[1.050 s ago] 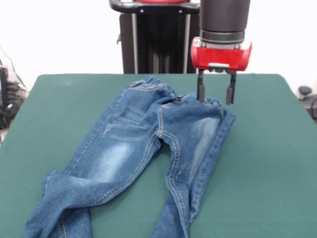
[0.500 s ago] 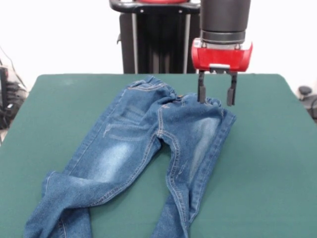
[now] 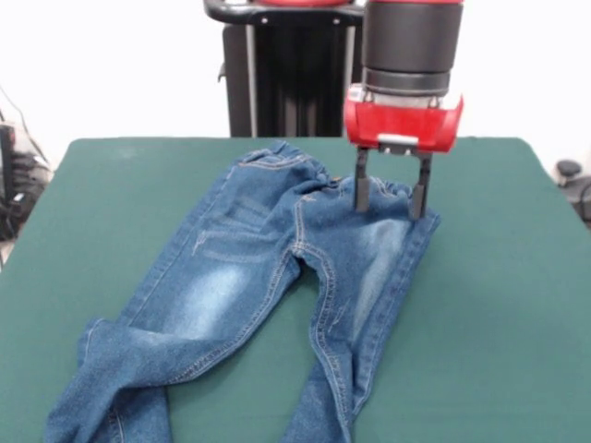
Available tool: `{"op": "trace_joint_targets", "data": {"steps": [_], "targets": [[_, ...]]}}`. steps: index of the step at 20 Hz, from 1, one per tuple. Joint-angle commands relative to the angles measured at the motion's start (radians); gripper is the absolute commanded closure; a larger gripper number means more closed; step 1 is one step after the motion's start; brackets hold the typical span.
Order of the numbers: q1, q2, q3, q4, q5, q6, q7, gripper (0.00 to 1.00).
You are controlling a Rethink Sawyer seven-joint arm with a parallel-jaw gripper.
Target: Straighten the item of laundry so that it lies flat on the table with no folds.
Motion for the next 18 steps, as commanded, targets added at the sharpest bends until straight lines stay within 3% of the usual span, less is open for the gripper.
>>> {"op": "trace_joint_targets", "data": {"steps": [1,9,18], "targets": [[0.025,0.153,-0.029,-0.254,0.015,0.213,0.086,0.00],[0.056,0.251,-0.089,-0.413,-0.012,0.216,0.124,0.00],[0.041,0.409,-0.067,-0.482,-0.006,0.010,0.143,0.00]]}}
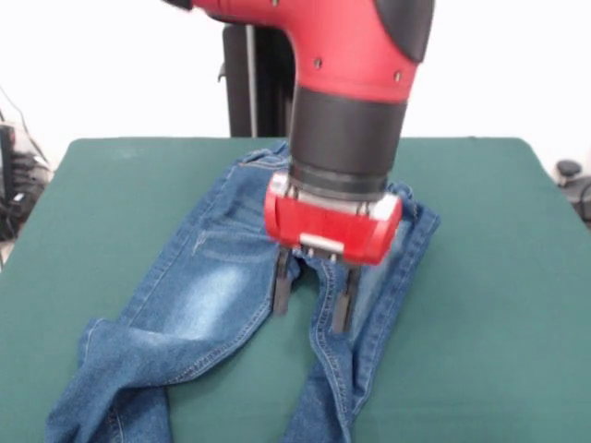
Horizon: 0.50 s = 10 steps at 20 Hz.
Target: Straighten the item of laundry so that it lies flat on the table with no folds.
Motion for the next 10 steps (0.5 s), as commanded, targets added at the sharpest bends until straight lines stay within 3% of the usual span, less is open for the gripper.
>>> {"op": "trace_joint_targets", "data": {"steps": [1,10], "targets": [[0.030,0.174,0.035,-0.070,-0.001,-0.112,0.144,0.00],[0.021,0.237,0.062,-0.128,0.020,-0.157,0.115,0.00]]}}
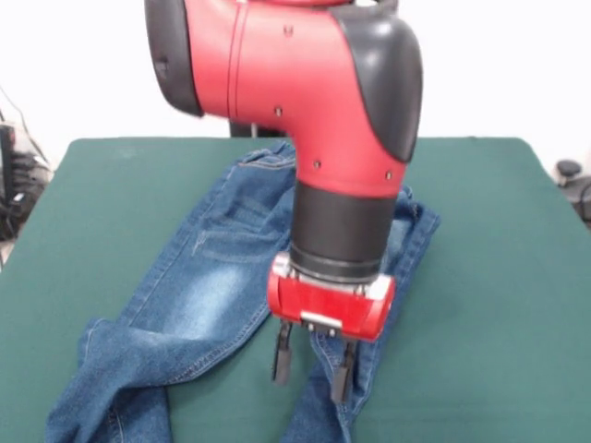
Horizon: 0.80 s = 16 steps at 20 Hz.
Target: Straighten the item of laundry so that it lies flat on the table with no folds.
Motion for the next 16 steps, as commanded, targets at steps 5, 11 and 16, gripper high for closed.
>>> {"op": "trace_joint_targets", "data": {"steps": [5,11,16], "targets": [[0.011,0.084,0.079,-0.060,0.027,0.000,0.095,0.00],[0.014,0.050,0.080,-0.035,0.030,0.032,0.092,0.00],[0.016,0.004,0.079,-0.014,0.042,0.093,0.088,0.00]]}}
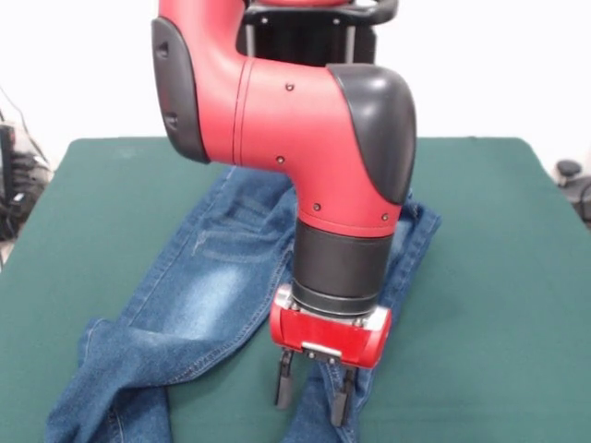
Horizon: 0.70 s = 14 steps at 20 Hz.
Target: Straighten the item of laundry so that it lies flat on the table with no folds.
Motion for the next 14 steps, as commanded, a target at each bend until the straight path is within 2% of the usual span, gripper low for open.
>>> {"op": "trace_joint_targets", "data": {"steps": [1,7,14], "targets": [[0.018,-0.068,0.075,0.035,0.041,0.114,0.087,0.00],[0.019,-0.115,0.071,0.058,0.047,0.162,0.084,0.00],[0.040,-0.110,0.057,0.052,0.055,0.174,0.115,0.00]]}}
